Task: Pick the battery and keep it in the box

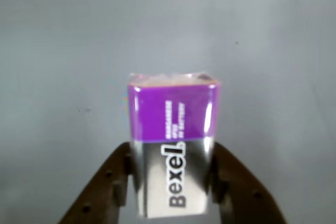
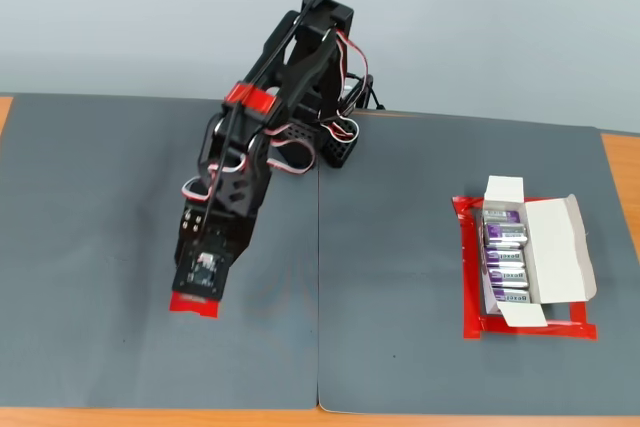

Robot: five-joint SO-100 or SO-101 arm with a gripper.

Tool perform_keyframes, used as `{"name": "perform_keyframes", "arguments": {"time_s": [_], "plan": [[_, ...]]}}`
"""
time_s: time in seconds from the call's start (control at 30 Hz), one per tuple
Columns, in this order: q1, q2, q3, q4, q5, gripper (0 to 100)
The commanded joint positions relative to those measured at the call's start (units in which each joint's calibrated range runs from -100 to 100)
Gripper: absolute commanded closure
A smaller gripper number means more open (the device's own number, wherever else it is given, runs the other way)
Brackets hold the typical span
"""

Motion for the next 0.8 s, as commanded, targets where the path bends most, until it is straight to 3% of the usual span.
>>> {"name": "perform_keyframes", "arguments": {"time_s": [0.0,0.37,0.77], "plan": [[-4.86,-9.42,-1.34,4.21,-2.0,98],[-17.98,-17.14,-5.87,5.6,-7.78,98],[-37.6,-17.99,-9.75,5.6,-8.1,98]]}}
